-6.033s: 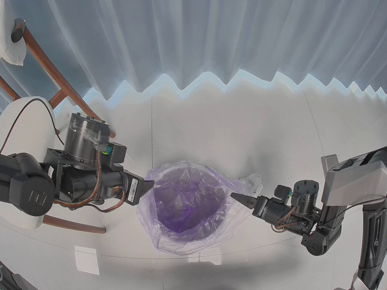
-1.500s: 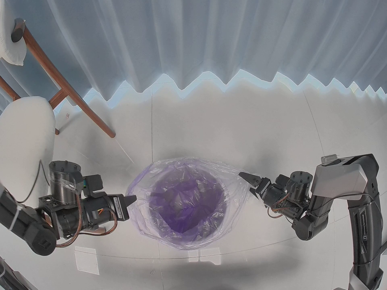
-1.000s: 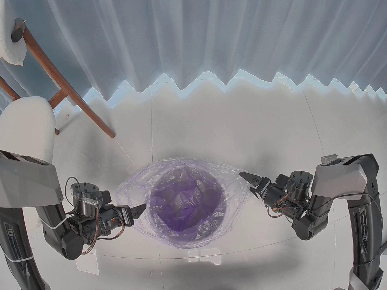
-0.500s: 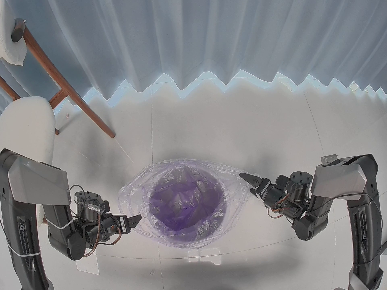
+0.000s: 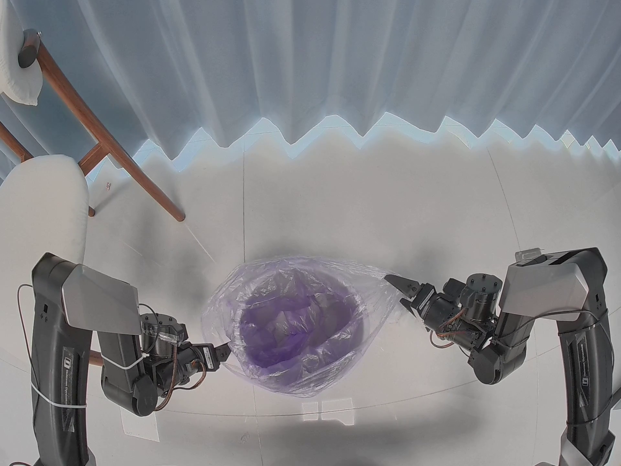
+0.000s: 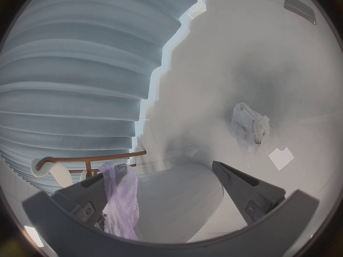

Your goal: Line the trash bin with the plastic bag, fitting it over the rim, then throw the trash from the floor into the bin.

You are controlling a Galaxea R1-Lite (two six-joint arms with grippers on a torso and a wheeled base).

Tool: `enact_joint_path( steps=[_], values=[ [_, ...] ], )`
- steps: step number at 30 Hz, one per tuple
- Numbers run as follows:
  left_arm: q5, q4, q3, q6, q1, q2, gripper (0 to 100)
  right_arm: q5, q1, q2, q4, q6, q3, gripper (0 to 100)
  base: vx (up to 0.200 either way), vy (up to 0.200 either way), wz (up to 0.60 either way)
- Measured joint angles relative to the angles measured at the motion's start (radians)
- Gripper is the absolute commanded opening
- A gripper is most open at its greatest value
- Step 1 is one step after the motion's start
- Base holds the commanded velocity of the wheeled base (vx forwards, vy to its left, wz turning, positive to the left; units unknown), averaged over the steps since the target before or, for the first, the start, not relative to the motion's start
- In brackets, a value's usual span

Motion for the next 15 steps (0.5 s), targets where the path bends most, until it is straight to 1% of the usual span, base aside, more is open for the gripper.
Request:
enact_joint_path(
  steps=[2,6,9,15],
  values=[
    [0.001,-0.038,0.0,0.001,-0.001,0.014,100,0.0,-0.001,0.0,0.0,0.0,-0.004,100,0.0,0.0,0.0],
    [0.006,-0.06,0.026,0.005,-0.004,0.027,100,0.001,-0.001,0.0,0.0,-0.001,-0.013,100,0.0,0.0,0.0],
    [0.006,-0.103,0.046,0.007,-0.007,0.025,100,0.001,-0.001,0.0,0.0,-0.001,-0.016,100,0.0,0.0,0.0],
    [0.002,-0.121,0.107,0.008,-0.007,-0.05,100,0.0,-0.003,0.0,0.0,0.0,-0.016,100,0.0,0.0,0.0]
  ],
)
